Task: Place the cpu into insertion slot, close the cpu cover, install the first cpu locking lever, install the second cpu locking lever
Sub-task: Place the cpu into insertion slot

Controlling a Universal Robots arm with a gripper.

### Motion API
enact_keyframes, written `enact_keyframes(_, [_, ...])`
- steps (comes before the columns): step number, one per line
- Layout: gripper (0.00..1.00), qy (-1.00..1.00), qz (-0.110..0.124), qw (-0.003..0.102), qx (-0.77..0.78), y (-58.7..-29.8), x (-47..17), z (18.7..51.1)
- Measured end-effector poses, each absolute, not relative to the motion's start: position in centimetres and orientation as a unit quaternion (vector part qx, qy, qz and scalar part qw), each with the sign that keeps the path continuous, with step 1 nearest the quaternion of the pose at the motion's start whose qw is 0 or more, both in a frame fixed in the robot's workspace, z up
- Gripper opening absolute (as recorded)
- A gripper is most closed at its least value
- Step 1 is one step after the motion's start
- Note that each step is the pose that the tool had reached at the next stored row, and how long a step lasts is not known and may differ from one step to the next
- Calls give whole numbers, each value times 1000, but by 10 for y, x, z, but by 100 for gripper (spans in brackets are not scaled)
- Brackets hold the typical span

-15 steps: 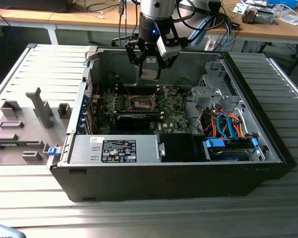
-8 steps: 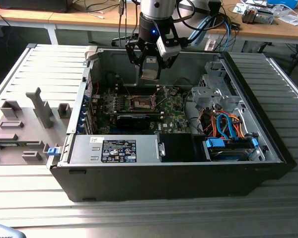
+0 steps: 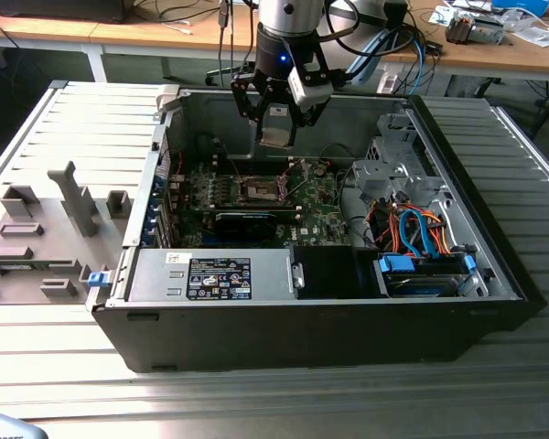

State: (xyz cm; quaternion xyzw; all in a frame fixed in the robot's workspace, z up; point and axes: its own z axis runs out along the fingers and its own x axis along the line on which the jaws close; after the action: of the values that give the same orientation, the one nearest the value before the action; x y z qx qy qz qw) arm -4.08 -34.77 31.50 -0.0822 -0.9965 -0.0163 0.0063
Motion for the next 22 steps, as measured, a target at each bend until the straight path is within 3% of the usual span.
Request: enact_keyframes(22, [55, -996, -16, 6, -93, -348, -41, 315])
